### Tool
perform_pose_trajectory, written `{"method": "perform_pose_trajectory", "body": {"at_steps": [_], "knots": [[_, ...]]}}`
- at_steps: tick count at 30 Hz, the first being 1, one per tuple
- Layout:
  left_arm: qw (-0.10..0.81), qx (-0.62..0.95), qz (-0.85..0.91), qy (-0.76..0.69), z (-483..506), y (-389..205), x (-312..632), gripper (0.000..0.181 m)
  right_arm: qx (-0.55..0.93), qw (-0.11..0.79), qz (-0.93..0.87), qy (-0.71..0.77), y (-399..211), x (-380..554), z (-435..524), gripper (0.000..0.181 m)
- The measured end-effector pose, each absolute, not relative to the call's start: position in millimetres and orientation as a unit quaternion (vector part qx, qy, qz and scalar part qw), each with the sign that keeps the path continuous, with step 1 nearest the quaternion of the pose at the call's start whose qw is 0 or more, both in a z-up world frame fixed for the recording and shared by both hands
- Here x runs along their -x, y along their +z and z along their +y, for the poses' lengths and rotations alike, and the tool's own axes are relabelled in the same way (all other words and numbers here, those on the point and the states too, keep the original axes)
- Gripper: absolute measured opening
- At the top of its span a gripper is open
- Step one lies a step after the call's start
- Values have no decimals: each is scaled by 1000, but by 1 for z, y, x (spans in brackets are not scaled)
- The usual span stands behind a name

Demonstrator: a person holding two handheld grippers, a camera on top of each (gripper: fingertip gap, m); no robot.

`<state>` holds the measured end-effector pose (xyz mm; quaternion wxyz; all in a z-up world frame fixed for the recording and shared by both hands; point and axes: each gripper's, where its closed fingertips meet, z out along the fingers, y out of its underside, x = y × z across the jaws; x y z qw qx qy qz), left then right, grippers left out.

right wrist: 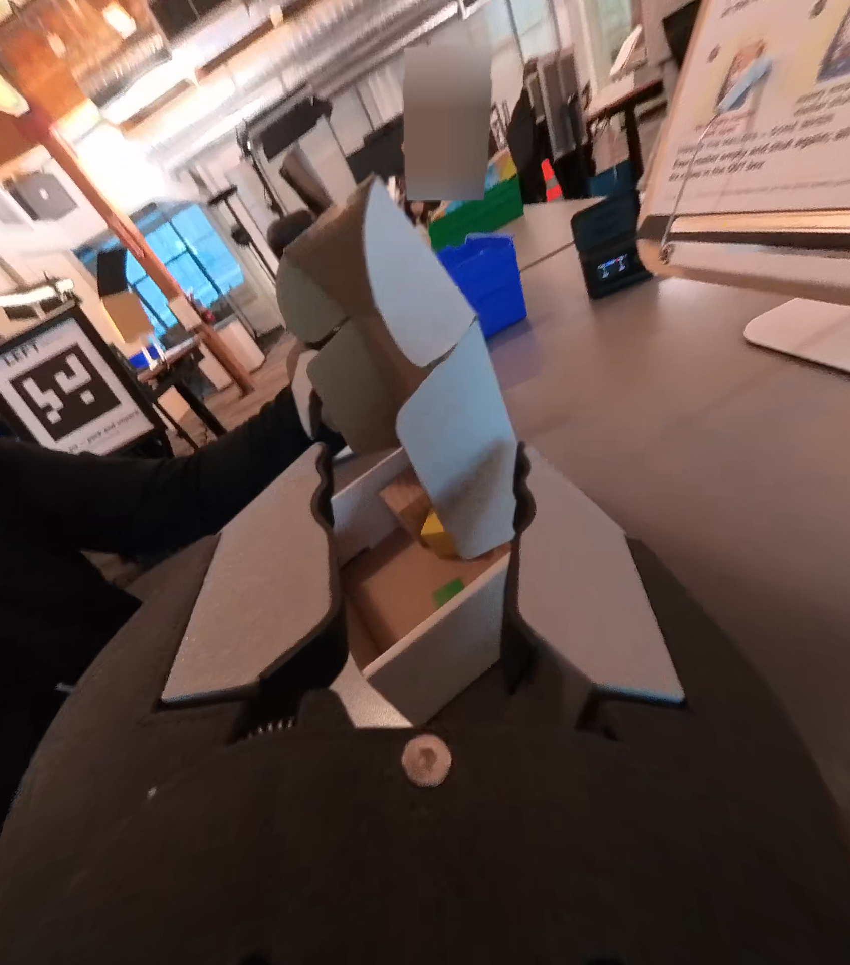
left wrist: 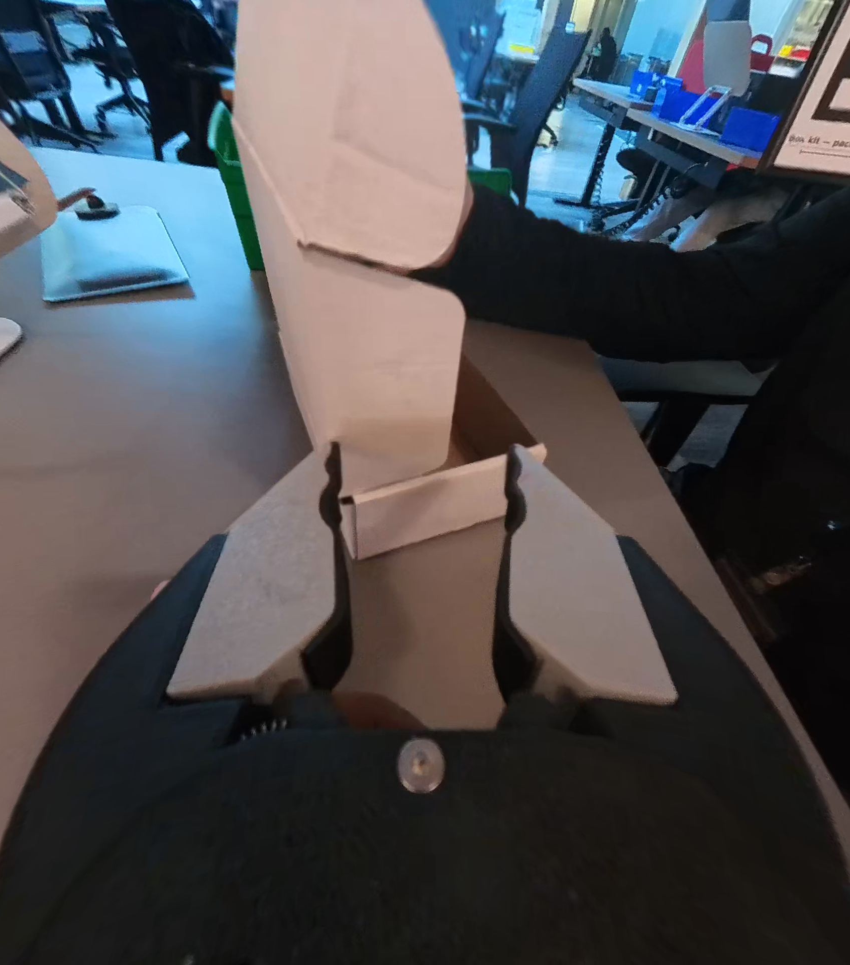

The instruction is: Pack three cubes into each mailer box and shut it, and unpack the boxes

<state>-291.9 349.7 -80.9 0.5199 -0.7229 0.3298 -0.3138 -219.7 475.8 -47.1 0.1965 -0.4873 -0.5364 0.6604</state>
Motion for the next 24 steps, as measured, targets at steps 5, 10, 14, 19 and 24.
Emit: {"method": "perform_pose_trajectory", "body": {"at_steps": [5, 10, 14, 19, 24], "knots": [[563, 703, 308, -308, 354, -63, 297, 60, 474, 199, -520, 682, -45, 221, 482, 57], [617, 699, 266, -244, 372, -51, 317, 60, 459, 208, -538, 676, -46, 220, 477, 58], [620, 681, 269, -283, 366, -43, 310, 59, 436, 233, -517, 699, -34, 218, 483, 67], [598, 678, 306, -297, 366, -53, 285, 57, 414, 226, -518, 714, -38, 223, 483, 63], [604, 681, 313, -270, 371, -53, 280, 52, 419, 188, -552, 696, -58, 237, 463, 56]]}}
